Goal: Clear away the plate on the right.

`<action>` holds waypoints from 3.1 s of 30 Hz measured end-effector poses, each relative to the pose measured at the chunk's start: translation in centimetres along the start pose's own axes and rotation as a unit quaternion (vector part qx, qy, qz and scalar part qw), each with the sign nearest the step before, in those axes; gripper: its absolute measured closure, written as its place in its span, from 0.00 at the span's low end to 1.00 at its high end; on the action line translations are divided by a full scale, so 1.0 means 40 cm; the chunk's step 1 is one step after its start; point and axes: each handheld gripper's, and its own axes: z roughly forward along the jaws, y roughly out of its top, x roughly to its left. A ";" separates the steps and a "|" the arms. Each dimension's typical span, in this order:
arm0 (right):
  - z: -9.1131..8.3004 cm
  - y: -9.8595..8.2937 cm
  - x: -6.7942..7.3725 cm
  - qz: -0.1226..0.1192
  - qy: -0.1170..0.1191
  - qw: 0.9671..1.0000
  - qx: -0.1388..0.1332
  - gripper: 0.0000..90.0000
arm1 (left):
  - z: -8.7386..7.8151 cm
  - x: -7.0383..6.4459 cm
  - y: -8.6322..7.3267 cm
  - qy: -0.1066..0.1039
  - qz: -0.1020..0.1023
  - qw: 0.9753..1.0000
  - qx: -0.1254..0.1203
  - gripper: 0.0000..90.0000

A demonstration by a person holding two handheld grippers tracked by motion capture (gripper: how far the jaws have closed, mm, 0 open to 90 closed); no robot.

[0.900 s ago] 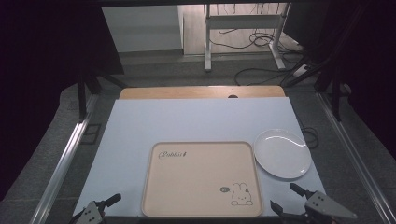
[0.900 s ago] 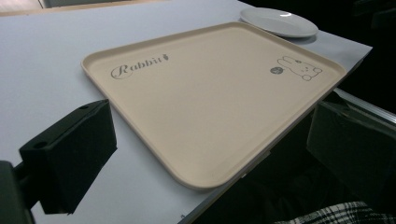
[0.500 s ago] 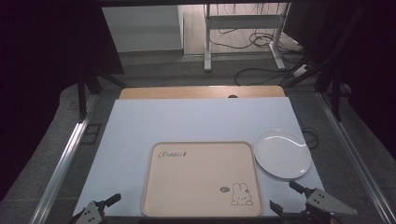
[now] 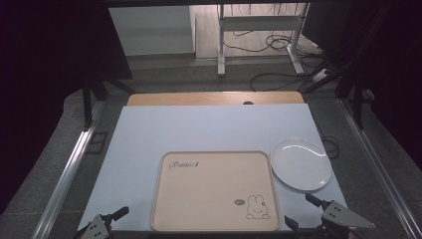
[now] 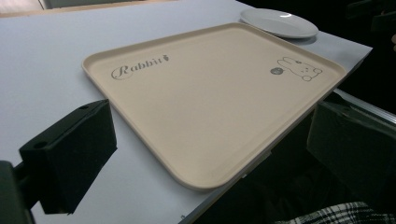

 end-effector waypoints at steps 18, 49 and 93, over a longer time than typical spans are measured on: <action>0.011 0.003 -0.006 -0.007 -0.024 1.000 -0.002 0.01 | 0.000 0.000 0.000 0.000 0.000 1.000 0.000 0.01; 0.042 0.006 -0.033 -0.021 -0.026 0.999 0.029 0.04 | 0.000 0.000 0.000 -0.001 0.000 1.000 0.000 0.01; 0.105 0.010 -0.004 -0.208 -0.198 0.947 0.145 0.20 | 0.000 0.000 0.000 0.000 0.001 1.000 -0.001 0.01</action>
